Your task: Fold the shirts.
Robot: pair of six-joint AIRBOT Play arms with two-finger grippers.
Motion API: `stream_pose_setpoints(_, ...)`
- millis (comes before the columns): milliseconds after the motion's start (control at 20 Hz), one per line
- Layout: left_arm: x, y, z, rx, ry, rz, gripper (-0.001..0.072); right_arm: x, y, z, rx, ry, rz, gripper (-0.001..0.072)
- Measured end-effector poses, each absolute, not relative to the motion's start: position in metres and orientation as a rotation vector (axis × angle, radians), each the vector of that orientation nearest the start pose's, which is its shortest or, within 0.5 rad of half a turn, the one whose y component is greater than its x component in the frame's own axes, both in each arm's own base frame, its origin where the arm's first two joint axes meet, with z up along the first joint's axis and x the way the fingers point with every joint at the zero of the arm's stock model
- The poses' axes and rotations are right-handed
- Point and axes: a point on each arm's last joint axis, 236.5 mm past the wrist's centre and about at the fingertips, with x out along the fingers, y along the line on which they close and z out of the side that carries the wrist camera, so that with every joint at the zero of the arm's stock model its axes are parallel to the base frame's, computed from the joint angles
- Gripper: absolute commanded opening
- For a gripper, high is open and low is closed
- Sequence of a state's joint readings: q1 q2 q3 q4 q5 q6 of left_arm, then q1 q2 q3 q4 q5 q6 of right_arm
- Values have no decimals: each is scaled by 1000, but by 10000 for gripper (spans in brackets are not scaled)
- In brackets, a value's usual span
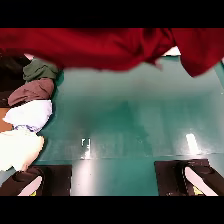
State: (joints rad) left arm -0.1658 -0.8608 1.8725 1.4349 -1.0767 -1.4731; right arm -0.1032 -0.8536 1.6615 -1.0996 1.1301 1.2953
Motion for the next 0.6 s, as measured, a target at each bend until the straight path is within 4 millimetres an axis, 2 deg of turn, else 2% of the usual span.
stream_pose_setpoints(100, 315, -82, 449, 30, 159, -291, 22, 327, 62, 388, 24, 289, 319, 15)
stream_pose_setpoints(200, 342, -88, 395, 24, 290, -297, 22, 333, 60, 355, 45, 357, 315, 14)
stream_pose_setpoints(350, 375, -98, 300, 11, 512, -308, 22, 343, 59, 287, 94, 508, 311, 15)
stream_pose_setpoints(500, 390, -102, 209, 8, 721, -305, 22, 344, 60, 208, 150, 709, 316, 15)
stream_pose_setpoints(550, 392, -102, 183, 8, 777, -302, 22, 343, 61, 182, 167, 776, 319, 49)
stream_pose_setpoints(600, 395, -102, 165, 9, 815, -297, 22, 342, 61, 161, 184, 833, 318, 298)
